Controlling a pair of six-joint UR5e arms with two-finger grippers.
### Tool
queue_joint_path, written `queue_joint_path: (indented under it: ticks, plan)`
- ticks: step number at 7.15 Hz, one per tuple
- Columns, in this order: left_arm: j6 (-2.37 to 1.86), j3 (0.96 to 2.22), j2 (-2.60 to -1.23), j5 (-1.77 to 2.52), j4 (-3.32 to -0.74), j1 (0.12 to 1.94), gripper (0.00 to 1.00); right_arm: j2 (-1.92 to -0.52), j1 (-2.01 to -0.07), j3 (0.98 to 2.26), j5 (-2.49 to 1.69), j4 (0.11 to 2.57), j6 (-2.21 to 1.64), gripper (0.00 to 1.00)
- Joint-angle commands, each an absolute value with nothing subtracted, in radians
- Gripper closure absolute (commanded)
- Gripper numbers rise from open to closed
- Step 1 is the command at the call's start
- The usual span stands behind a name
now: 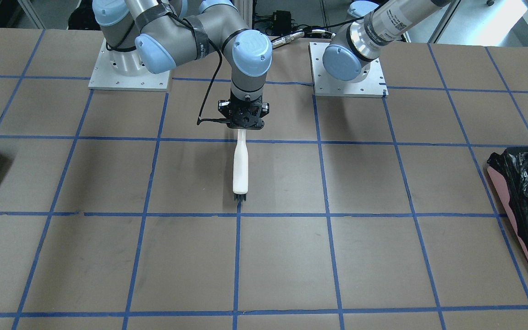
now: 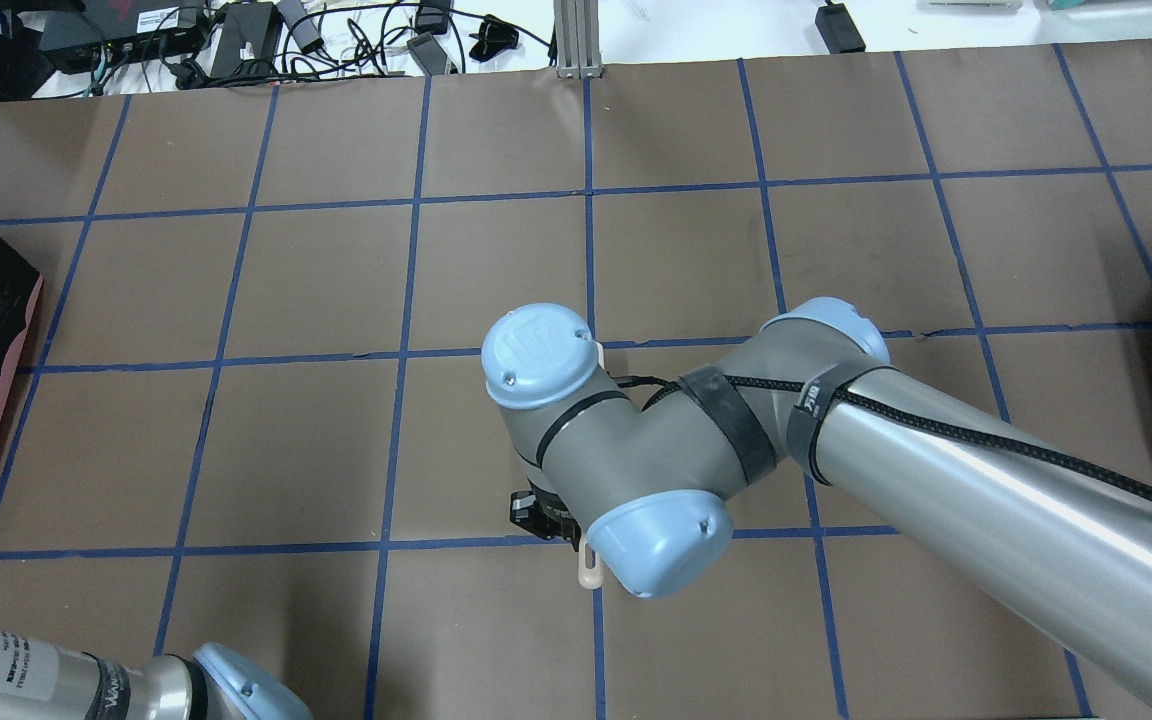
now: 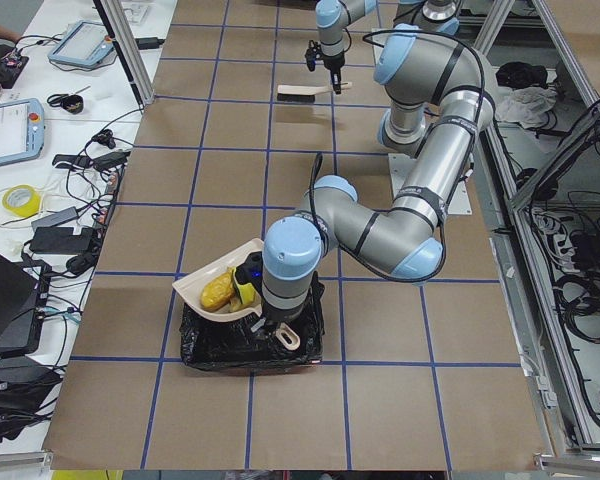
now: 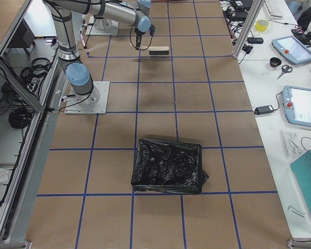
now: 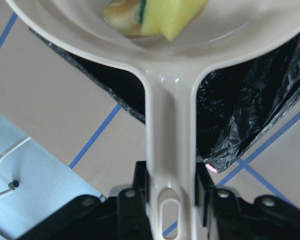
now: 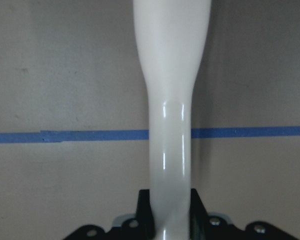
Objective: Sweep and dump trash in nearest bin
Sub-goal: 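Tip the dustpan over the black bin with the left gripper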
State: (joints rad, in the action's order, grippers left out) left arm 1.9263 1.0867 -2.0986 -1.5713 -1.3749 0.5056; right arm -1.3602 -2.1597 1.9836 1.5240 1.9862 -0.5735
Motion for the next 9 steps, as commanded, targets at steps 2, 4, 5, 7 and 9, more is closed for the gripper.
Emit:
queue_joint_path:
  ticks: [2, 4, 5, 7, 9]
  plan:
    - [1.959, 1.058, -2.168, -1.687, -1.205, 0.502, 1.0, -1.373, -2.178, 2.036, 1.525, 2.029, -0.561, 1.0]
    - [1.997, 1.08, -2.149, -1.782, -1.138, 0.576, 1.0, -1.364, -2.189, 2.037, 1.526, 2.031, -0.565, 1.0]
    - [2.07, 1.122, -2.138, -1.843, -1.04, 0.612, 1.0, -1.364, -2.189, 2.037, 1.529, 2.031, -0.561, 1.0]
    - [2.199, 1.21, -2.122, -1.879, -0.867, 0.621, 1.0, -1.362, -2.187, 2.036, 1.532, 2.031, -0.557, 0.46]
    - [2.244, 1.213, -2.103, -1.888, -0.865, 0.624, 1.0, -1.362, -2.187, 2.034, 1.534, 2.031, -0.557, 0.1]
